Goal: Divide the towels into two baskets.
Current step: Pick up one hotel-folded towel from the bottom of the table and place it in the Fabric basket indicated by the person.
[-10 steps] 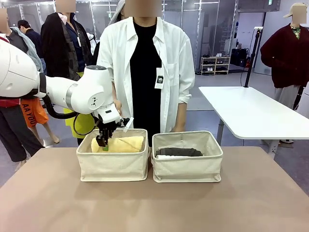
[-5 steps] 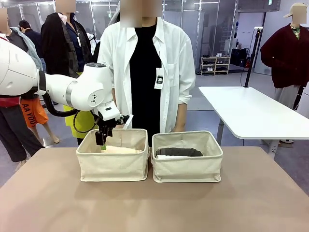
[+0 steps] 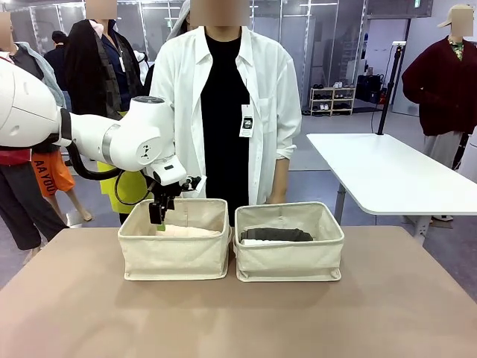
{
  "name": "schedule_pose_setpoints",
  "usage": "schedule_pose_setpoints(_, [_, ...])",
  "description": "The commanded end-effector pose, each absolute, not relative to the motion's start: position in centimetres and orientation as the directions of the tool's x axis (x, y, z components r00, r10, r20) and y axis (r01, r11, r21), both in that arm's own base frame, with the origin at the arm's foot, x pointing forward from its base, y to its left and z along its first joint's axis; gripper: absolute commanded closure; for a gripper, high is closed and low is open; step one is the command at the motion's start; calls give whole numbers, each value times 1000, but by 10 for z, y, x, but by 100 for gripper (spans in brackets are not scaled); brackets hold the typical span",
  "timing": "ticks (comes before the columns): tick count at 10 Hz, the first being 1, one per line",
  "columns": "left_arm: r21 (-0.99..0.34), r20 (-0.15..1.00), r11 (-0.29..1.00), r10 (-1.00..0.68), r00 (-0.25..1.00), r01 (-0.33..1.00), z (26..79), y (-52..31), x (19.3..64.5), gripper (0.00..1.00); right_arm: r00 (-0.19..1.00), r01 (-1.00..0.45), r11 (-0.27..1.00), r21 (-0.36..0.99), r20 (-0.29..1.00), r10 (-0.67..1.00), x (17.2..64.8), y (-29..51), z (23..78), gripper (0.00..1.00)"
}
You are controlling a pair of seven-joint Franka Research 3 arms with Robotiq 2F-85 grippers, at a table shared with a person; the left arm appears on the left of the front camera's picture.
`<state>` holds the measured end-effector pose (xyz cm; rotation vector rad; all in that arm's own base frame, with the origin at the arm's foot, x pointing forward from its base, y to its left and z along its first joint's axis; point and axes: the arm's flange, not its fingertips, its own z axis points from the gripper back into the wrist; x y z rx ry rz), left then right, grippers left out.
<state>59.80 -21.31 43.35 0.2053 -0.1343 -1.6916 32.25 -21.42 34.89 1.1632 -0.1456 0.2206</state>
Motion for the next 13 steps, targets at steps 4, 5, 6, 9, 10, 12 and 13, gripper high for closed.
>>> schedule_pose_setpoints(4, [207,-65,-144,-989,-133,968,434,-209,599,0,968,-252,381,890,229,104,318,-215,351,0])
schedule_pose_setpoints(5, [207,-65,-144,-989,-133,968,434,-209,599,0,968,-252,381,890,229,104,318,-215,351,0])
schedule_pose_setpoints(6, [207,-65,-144,-989,-133,968,434,-209,599,0,968,-252,381,890,229,104,318,-215,351,0])
schedule_pose_setpoints(9, [32,152,1,-988,-4,999,498,-169,589,0,968,-252,381,890,229,104,318,-215,351,0])
schedule_pose_setpoints(10, [-58,203,35,-978,46,998,520,-146,576,0,968,-252,381,890,229,104,318,-215,351,0])
schedule_pose_setpoints(12, [-252,352,56,-925,145,966,544,-94,546,0,968,-252,381,890,229,104,318,-215,351,0])
schedule_pose_setpoints(13, [-360,426,69,-875,229,930,538,-64,531,0,968,-252,381,890,229,104,318,-215,351,0])
